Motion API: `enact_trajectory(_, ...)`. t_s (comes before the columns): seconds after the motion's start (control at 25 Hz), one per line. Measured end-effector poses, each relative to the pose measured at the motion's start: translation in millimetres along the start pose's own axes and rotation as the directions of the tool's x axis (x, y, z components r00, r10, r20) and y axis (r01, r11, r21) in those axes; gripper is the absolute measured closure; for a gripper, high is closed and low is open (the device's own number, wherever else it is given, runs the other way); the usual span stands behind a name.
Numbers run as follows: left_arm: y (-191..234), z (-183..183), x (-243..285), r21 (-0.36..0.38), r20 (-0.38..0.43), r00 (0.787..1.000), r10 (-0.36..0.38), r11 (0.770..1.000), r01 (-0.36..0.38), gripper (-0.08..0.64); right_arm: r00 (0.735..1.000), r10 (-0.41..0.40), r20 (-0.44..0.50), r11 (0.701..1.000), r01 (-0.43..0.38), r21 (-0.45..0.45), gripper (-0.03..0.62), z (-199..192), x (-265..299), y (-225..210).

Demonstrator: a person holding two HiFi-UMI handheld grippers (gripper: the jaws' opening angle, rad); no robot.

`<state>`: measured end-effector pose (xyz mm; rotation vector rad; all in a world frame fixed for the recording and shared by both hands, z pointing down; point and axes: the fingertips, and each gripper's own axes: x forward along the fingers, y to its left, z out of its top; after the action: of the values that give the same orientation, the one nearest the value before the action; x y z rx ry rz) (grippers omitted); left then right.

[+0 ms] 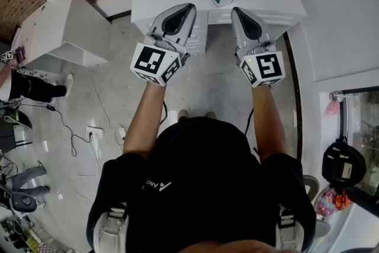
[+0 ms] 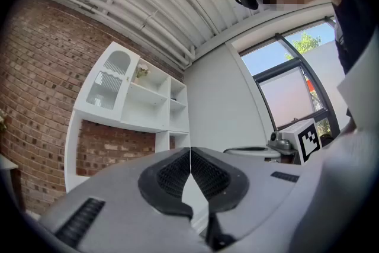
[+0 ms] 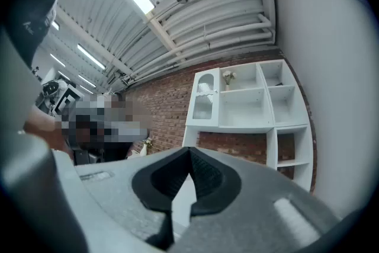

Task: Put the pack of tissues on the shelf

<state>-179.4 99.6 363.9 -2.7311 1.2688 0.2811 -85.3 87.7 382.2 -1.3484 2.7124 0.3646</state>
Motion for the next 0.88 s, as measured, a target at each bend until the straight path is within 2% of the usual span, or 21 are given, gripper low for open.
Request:
enact_trajectory(0.24, -2.8, -8.2, 12.9, -0.006, -0.01, 1.0, 0.024, 1.0, -0.024, 0.558, 1.0, 0.017, 0.001, 1.0, -0.017, 0.01, 0.589, -8.1, -0.3, -11.2)
enact_trajectory(0.48, -9.6, -24.9, 30.8, 0.004, -0.029, 0.998, 0.056, 0.998, -0.056, 0.558, 0.999, 0.018, -0.031, 1.0, -0.017, 0.022, 0.587, -33.3, -1.3, -32.4)
enact_trajectory(0.52, -10.6, -27.3, 35.0, 0.009, -0.03, 0.998, 0.055, 0.998, -0.055, 0.558, 0.999, 0.019, -0.039, 1.0, -0.018, 0.023, 0.564, -38.3, 1.2, -36.4)
enact_trajectory(0.88, 17.9, -61.9, 67.7, -0.008, -0.046, 0.998, 0.045, 0.999, -0.045, 0.558, 0.991, 0.008, -0.131, 1.0, -0.008, 0.003, 0.511, -93.0, 44.1, -65.7)
